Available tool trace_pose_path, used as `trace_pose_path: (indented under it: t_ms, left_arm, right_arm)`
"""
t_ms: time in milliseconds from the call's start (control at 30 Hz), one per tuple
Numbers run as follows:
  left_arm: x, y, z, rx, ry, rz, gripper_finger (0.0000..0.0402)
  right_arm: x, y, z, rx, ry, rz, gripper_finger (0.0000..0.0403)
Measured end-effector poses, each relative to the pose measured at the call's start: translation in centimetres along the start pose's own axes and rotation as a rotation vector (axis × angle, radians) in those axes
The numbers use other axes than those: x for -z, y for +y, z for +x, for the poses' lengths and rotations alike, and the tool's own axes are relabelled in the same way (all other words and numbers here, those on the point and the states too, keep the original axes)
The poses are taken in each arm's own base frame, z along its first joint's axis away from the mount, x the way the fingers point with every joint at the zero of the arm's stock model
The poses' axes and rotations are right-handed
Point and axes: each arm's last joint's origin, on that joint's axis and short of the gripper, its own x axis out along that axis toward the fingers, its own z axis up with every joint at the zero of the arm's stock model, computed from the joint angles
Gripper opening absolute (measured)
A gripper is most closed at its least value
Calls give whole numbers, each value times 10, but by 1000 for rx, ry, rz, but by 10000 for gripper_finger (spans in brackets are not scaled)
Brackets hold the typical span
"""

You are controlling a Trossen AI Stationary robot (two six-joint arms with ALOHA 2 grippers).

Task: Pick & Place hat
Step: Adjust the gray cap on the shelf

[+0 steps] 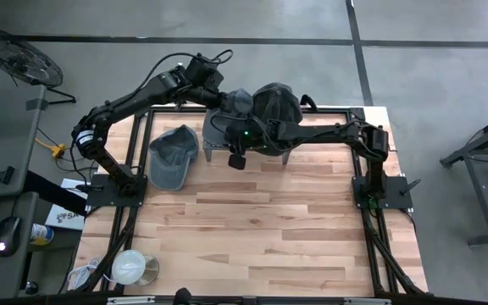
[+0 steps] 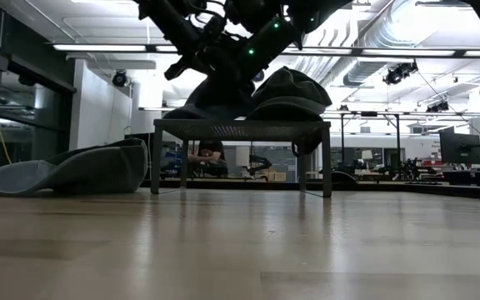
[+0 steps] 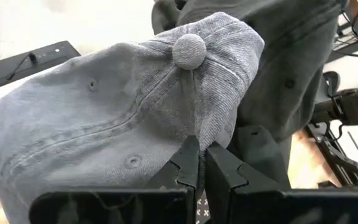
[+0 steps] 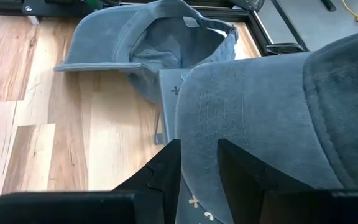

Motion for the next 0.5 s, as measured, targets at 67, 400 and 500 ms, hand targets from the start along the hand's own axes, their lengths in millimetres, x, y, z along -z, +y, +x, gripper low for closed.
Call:
trace_pose_path:
  t_ms: [67, 400, 500]
  left_arm:
    - [0, 0, 0, 15, 9, 1, 9]
    - [0, -1, 0, 19, 11, 13, 27]
    - [0, -1, 0, 18, 9, 27, 61]
  right_arm:
    - [1, 0, 0, -1, 5, 0, 99]
    - [2, 0, 0, -7, 22, 23, 99]
    - [2, -2, 0, -13, 21, 25, 99]
